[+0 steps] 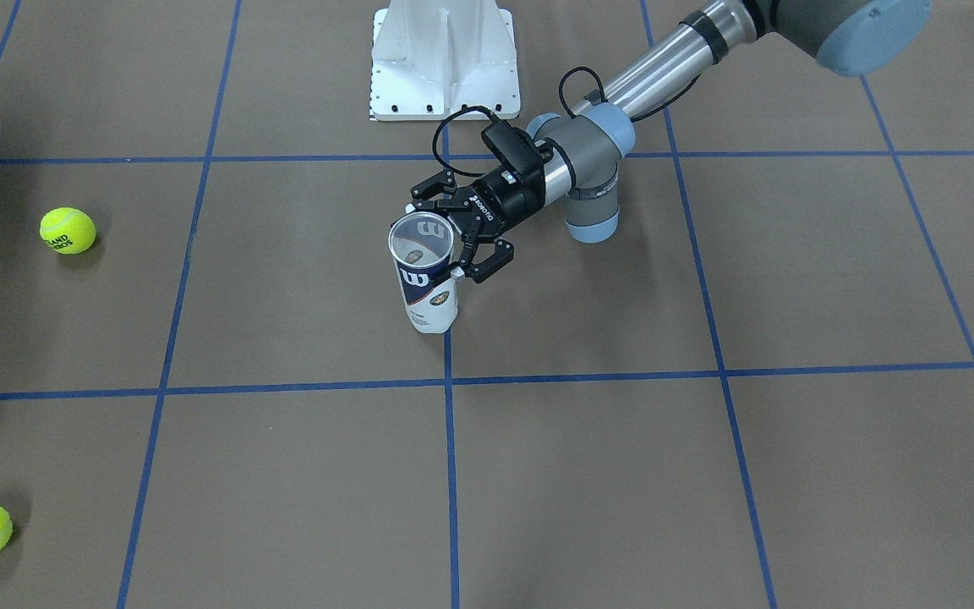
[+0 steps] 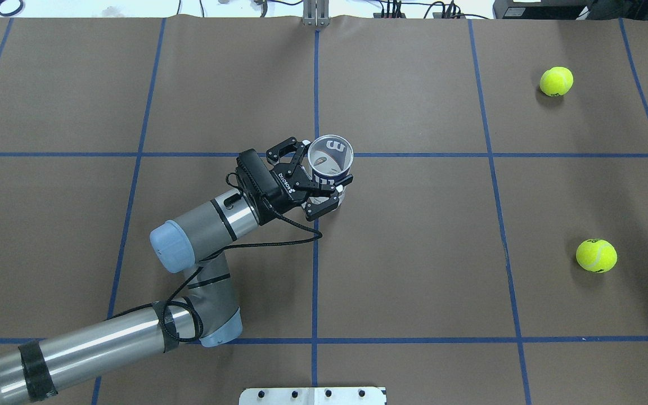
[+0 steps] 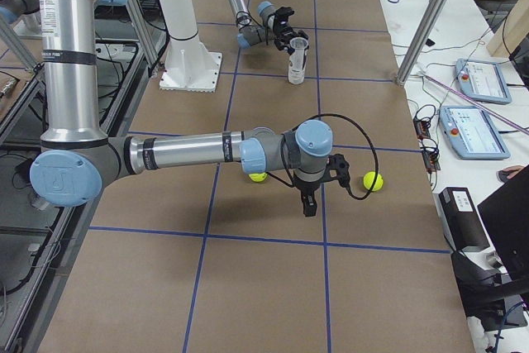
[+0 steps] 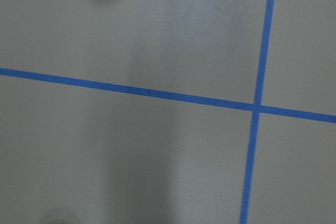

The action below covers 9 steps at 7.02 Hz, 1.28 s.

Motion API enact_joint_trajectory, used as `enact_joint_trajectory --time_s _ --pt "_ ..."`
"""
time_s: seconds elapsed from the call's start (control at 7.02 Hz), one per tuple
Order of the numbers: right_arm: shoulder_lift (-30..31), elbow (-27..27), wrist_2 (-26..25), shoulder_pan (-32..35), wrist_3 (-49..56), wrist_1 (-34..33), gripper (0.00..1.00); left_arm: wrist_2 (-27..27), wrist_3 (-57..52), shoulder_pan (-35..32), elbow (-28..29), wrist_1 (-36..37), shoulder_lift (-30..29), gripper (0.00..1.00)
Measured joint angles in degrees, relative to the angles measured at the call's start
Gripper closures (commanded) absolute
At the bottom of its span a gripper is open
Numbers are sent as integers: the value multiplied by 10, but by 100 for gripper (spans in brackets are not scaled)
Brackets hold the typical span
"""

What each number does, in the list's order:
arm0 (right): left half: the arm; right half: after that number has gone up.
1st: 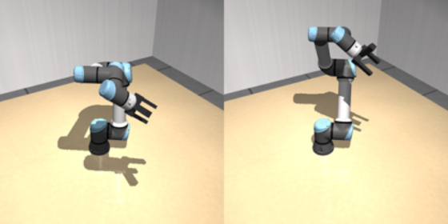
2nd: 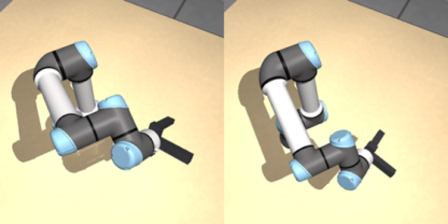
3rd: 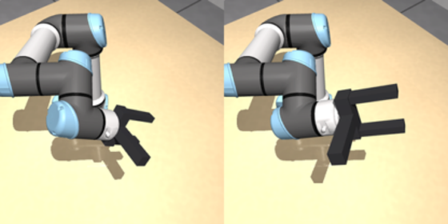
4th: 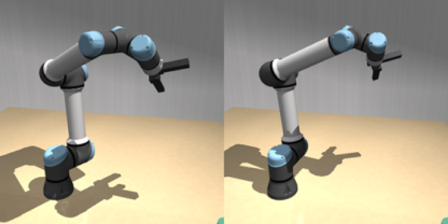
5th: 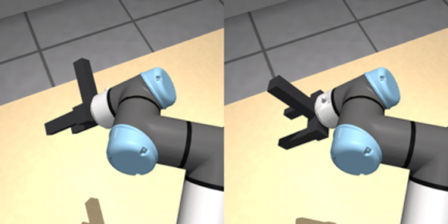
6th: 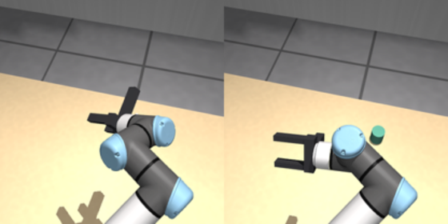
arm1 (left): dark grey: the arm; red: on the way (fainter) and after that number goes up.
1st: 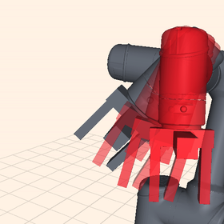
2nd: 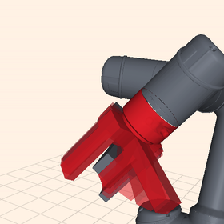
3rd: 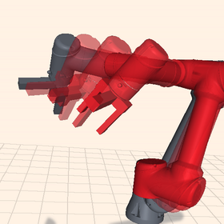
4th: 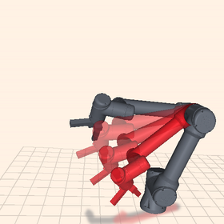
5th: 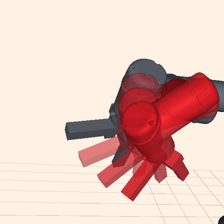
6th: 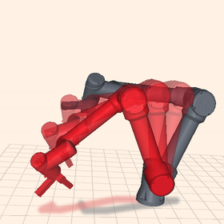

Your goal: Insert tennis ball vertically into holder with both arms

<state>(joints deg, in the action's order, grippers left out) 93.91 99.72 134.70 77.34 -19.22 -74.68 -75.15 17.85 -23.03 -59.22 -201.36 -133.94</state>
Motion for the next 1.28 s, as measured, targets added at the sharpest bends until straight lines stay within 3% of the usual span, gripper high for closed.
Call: enact_joint_trajectory --time_s 0.28,0.57,0.71,0.85,1.28 --pt "63 41 -32 -87 -168 134 0 0 0 0 1 0 0 8" --pt "118 119 -120 -210 -318 179 0 0 0 0 1 0 0 8" --pt "137 133 -180 -277 -380 212 0 0 0 0 1 0 0 8" --pt "160 137 -228 -325 -414 243 0 0 0 0 2 0 0 8" --pt "183 118 -271 -356 -408 287 0 0 0 1 3 0 0 8"
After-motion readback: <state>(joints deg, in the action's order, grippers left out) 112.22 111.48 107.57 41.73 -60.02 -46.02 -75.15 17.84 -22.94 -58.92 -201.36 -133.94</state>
